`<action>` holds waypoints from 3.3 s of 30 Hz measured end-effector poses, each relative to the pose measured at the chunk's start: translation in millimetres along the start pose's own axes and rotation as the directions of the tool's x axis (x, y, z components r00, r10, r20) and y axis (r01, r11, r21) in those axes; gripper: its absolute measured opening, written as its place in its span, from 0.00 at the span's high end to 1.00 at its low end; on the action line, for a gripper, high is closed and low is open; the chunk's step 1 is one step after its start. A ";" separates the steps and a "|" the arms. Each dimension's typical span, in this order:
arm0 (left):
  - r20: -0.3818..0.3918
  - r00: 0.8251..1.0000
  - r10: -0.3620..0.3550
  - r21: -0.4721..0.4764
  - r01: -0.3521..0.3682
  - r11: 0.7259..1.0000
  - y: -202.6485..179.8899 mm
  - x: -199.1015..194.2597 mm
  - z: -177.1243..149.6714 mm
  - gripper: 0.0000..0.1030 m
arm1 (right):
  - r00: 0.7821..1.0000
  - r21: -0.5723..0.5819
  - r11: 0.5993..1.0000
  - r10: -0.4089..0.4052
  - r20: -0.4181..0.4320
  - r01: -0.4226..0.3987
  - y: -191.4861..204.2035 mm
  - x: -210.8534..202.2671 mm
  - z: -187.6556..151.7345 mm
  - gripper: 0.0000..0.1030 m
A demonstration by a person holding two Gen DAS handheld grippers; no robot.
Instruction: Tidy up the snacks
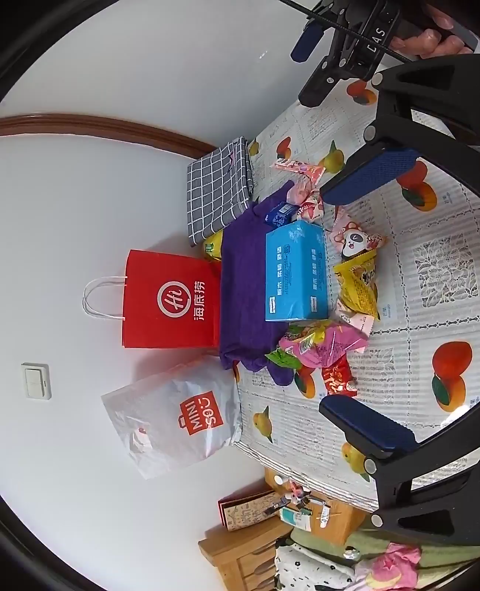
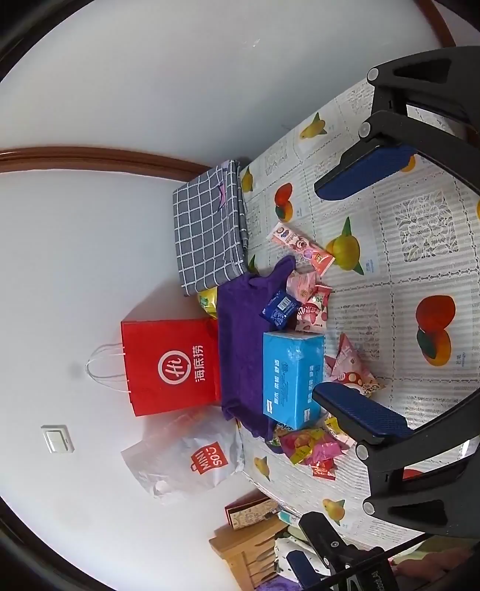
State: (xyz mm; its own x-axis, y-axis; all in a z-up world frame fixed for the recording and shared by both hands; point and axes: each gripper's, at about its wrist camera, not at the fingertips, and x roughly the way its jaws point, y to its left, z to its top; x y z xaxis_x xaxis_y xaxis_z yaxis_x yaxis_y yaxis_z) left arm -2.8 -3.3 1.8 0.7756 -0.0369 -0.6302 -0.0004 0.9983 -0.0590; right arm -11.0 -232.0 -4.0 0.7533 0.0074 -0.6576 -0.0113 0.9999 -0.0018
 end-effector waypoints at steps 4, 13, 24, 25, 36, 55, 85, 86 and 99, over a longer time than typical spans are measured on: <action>0.000 1.000 -0.002 -0.004 0.002 1.000 0.9 0.0 -0.3 0.00 | 1.000 0.001 1.000 0.004 0.005 -0.004 0.5 -0.9 -0.7 0.05; 0.002 1.000 -0.006 -0.007 0.006 1.000 2.3 -1.0 -2.2 0.00 | 1.000 0.008 1.000 0.007 0.004 -0.007 1.2 -1.4 -1.3 0.05; 0.007 1.000 -0.015 -0.009 0.015 1.000 2.3 -1.1 0.0 0.00 | 1.000 0.000 1.000 0.010 0.014 -0.010 3.5 -5.9 -1.2 0.05; 0.009 1.000 -0.014 -0.010 0.014 1.000 2.4 -1.4 -0.7 0.00 | 1.000 0.001 1.000 0.009 0.016 -0.009 3.8 -6.3 -1.6 0.05; 0.010 1.000 -0.022 -0.009 0.022 1.000 2.3 -4.3 -2.5 0.00 | 1.000 0.002 1.000 0.010 0.014 -0.010 3.6 -6.5 -2.9 0.05; 0.022 0.999 -0.024 -0.010 0.025 1.000 3.8 -4.7 -4.1 0.00 | 1.000 0.017 1.000 0.015 0.018 -0.015 2.9 -1.8 -4.9 0.05; -0.054 0.998 0.018 0.015 -0.018 1.000 32.7 109.8 5.8 0.00 | 0.999 0.062 0.997 -0.036 -0.038 0.038 -47.9 108.6 4.3 0.12; -0.058 0.998 0.026 0.010 -0.026 1.000 36.7 116.5 6.0 0.01 | 0.998 0.072 0.996 -0.041 -0.052 0.045 -52.4 116.5 5.7 0.15; -0.087 0.996 0.024 -0.053 -0.029 0.998 80.7 183.8 14.1 0.01 | 0.977 0.139 0.987 -0.050 -0.207 0.080 -73.2 230.4 2.1 0.37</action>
State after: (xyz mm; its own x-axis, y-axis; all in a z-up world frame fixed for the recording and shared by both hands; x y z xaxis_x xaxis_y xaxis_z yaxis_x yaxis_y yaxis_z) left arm 148.7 71.1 -107.8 0.7177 -0.0164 -0.6962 -0.0564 0.9951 -0.0816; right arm 164.9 -303.5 -153.9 0.6003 -0.0443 -0.7986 0.1406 0.9888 0.0508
